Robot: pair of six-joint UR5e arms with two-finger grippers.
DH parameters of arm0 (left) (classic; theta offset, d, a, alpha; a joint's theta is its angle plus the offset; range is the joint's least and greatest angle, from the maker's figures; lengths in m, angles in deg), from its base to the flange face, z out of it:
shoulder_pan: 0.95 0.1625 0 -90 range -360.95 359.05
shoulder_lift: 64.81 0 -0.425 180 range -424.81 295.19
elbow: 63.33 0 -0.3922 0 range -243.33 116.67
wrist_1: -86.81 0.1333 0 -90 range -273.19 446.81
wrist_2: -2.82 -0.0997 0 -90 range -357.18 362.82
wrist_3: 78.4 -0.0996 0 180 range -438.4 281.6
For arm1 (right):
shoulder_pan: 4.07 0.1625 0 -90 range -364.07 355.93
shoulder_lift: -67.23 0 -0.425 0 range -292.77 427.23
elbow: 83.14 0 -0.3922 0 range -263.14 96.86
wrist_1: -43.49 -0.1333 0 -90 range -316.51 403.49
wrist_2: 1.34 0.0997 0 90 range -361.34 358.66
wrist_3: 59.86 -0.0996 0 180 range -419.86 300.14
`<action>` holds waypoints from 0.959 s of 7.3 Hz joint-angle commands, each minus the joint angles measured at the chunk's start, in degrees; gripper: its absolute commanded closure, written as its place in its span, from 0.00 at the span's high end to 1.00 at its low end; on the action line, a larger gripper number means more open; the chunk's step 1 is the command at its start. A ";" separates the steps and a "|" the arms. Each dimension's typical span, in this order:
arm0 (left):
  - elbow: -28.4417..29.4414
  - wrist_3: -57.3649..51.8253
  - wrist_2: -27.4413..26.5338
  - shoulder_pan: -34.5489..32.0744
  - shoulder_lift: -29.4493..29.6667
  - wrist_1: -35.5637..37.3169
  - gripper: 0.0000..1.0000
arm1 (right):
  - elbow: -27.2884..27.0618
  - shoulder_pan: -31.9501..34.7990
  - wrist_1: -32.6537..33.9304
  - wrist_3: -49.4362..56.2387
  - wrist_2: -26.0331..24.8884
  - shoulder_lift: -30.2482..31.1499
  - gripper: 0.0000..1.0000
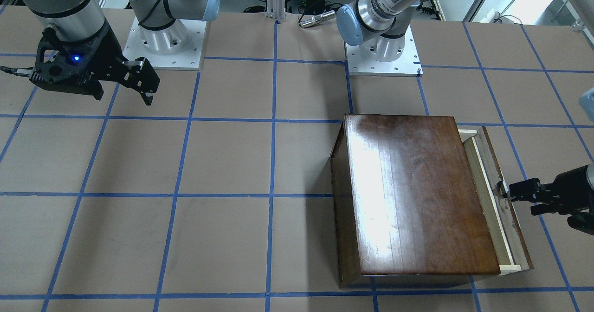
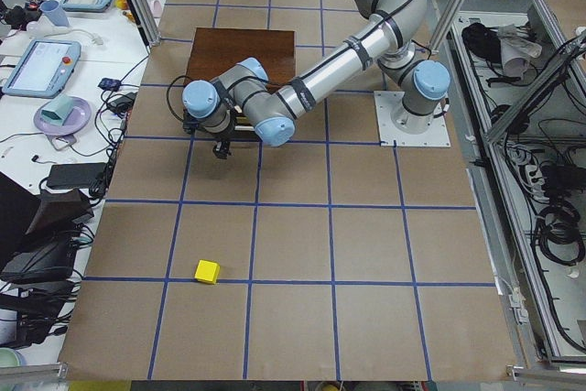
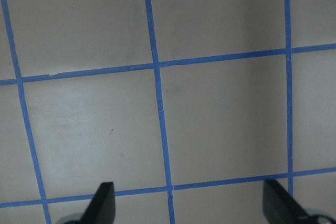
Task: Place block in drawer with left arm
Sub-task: 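Pull the drawer outward from the cabinet with the left gripper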
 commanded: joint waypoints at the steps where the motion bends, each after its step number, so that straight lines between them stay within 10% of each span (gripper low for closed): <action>1: 0.73 -1.27 -0.65 0.17 0.39 0.00 1.00 | 0.00 -0.04 0.00 0.00 0.00 0.00 1.00; 7: 2.49 -2.77 -1.44 1.04 1.79 0.00 1.00 | 0.00 0.05 0.00 0.00 0.00 0.00 1.00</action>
